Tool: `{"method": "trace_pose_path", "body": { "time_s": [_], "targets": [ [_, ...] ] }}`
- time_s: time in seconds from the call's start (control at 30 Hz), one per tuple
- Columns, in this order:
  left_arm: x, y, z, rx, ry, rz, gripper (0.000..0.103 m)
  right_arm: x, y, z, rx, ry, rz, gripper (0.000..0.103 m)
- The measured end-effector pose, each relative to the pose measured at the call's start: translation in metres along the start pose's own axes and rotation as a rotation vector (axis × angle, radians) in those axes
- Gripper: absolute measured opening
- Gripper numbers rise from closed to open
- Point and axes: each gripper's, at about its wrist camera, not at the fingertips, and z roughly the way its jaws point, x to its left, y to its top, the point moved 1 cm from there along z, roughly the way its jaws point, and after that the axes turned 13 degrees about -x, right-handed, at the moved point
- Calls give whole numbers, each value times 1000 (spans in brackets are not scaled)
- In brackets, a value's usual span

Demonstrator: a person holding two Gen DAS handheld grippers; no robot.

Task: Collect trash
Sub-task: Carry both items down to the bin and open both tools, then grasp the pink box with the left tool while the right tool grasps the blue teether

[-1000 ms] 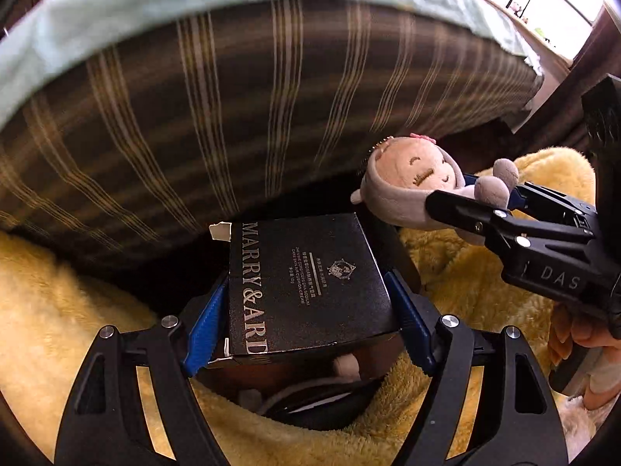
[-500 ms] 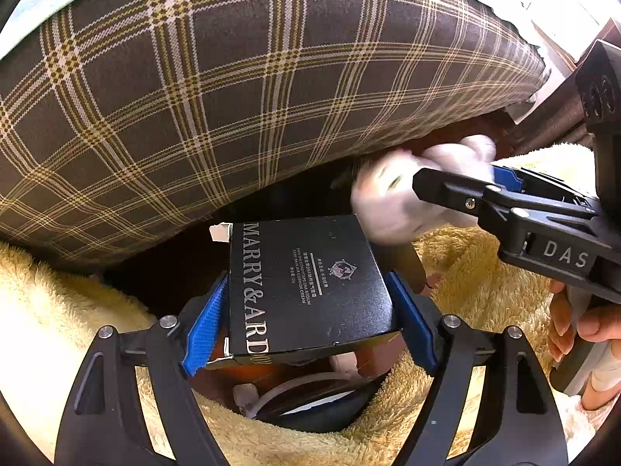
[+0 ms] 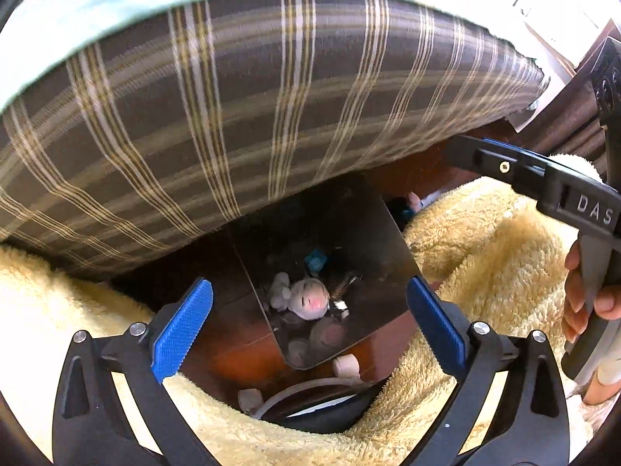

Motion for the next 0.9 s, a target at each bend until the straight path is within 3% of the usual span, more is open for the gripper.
{"method": "trace_pose_path", "body": {
  "time_s": [0.2,0.43,0.67,0.83,0.9],
  "targets": [
    [3,26,-46,-130,28,8,95,-2,44,-28,-112,-23,-43,71],
    [21,71,-97,-297,126,28,95,12,111,-44,-253,-34,-100,71],
    [52,122,-90,-358,223,-7,95,32,166,-22,-330,-19,-85,71],
    [73,152,-78,-384,279,-43,95,47,172,17,-335,-16,-90,71],
    [81,162,-73,-394,309,-58,95,51,159,29,-329,-26,-99,71]
  ]
}}
